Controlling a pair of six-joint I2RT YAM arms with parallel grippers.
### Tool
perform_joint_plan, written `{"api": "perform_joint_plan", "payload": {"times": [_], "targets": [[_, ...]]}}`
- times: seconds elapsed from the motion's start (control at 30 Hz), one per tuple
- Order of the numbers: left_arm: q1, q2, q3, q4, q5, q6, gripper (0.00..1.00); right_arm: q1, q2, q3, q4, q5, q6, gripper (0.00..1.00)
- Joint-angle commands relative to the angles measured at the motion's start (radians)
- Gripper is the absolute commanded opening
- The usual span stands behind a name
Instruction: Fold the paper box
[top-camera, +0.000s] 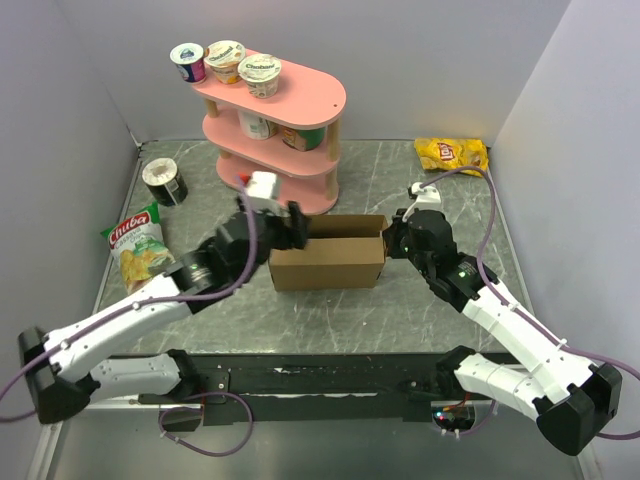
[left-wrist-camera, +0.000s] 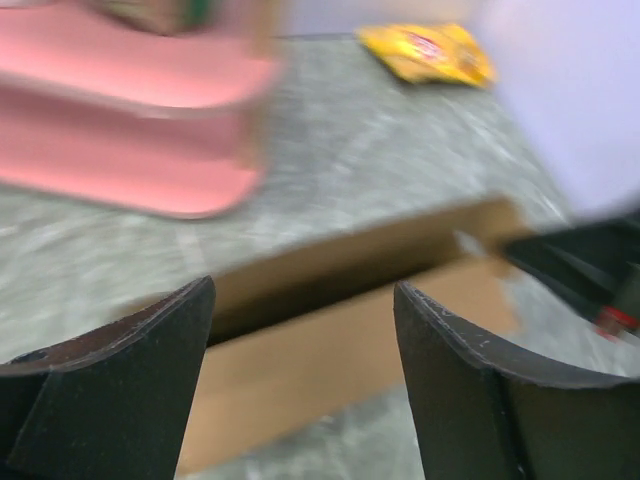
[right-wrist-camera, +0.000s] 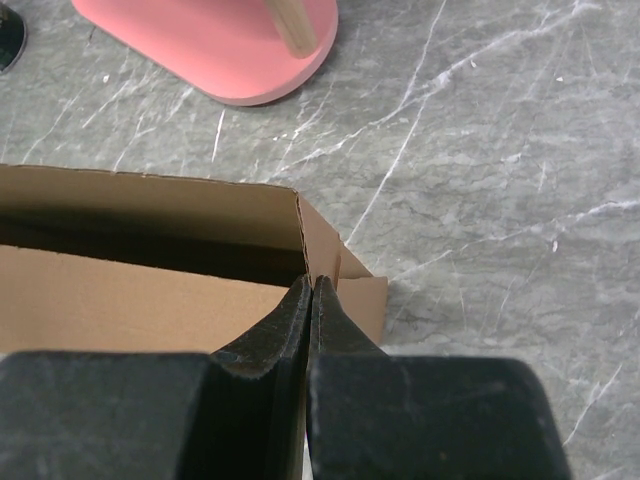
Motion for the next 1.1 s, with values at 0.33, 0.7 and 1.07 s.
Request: {"api": "perform_joint_plan", "payload": {"times": [0.33,0.7,1.07], "targets": [[-0.209,0.353,0.133,0.227,0.177,0.005,0.61,0.011,-0.003,0.024,-0.067,0.009,0.001,0.0],[-0.186,0.497,0.204,0.26,0.188,0.001,0.58,0.011,-0.015,0.009,-0.056,-0.016,0.008,0.0],[-0.185,0.62,0.302,0.108,0.059,-0.031,0.54,0.011,-0.04,-0.012,-0.048,-0.036,0.025,0.0]]}}
